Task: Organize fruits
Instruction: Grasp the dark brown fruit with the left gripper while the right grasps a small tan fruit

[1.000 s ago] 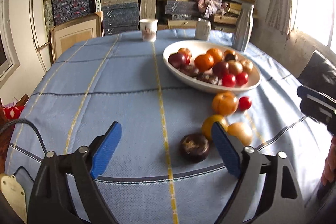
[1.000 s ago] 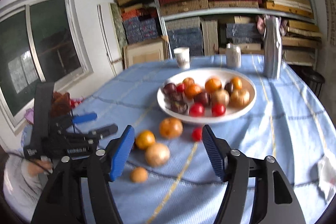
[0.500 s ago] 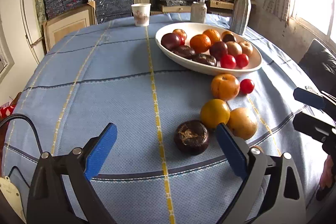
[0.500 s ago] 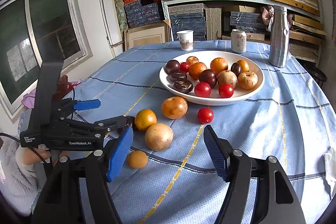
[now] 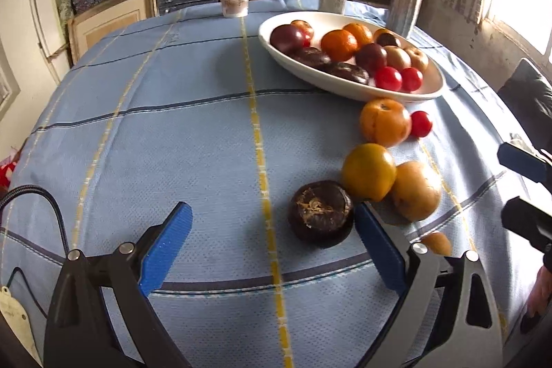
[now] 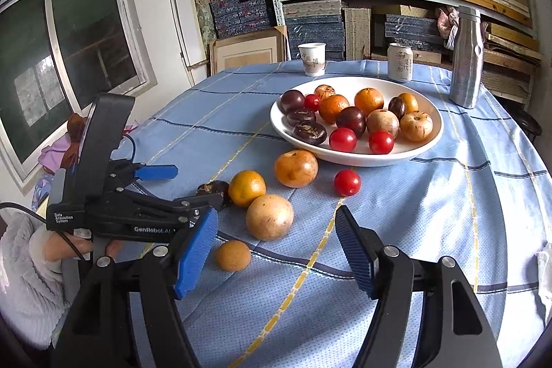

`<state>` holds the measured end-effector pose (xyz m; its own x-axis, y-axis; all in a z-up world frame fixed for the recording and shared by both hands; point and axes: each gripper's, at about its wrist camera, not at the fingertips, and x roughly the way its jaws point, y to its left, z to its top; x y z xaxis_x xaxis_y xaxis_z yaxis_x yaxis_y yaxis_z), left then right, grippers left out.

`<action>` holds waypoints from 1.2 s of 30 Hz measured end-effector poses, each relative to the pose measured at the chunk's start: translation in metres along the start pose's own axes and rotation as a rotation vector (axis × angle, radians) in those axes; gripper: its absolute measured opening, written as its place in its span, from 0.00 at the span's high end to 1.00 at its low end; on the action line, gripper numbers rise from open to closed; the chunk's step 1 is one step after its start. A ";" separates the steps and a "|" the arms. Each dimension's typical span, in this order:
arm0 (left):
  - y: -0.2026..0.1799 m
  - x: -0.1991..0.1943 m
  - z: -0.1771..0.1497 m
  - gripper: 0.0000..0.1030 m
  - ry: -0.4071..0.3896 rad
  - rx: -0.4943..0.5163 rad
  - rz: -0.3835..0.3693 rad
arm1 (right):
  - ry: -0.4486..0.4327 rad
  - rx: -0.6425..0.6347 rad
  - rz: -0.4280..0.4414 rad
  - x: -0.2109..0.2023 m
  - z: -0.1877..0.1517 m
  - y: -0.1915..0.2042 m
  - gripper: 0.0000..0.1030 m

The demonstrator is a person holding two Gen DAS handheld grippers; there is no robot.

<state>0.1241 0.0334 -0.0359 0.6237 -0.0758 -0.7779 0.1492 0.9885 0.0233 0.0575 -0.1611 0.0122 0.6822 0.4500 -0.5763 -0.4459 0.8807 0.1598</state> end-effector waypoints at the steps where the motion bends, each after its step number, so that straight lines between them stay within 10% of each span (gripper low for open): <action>1: 0.002 -0.001 0.000 0.10 -0.002 -0.001 0.010 | 0.000 0.001 0.000 0.000 0.000 0.000 0.30; 21: 0.005 0.004 0.004 0.18 0.010 0.012 -0.010 | 0.117 -0.074 0.071 0.019 -0.007 0.029 0.30; 36: 0.002 0.012 0.005 0.27 0.038 0.020 -0.034 | 0.272 -0.110 0.091 0.051 -0.014 0.041 0.57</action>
<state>0.1363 0.0341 -0.0422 0.5889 -0.1039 -0.8015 0.1854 0.9826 0.0089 0.0656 -0.1045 -0.0221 0.4629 0.4573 -0.7594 -0.5685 0.8104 0.1415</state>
